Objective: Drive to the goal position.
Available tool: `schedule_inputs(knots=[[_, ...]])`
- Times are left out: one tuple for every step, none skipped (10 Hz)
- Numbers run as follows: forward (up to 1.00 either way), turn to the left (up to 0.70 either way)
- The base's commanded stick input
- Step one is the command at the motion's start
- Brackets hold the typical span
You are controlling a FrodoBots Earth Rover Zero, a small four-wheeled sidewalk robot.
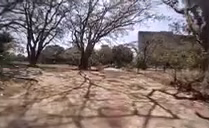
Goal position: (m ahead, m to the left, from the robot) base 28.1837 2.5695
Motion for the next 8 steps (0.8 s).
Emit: schedule_inputs(knots=[[0.7, -0.23], [0.7, 0.0], [0.7, 0.0], [0.7, 0.0], [0.7, 0.0], [0.7, 0.0], [0.7, 0.0], [0.7, 0.0]])
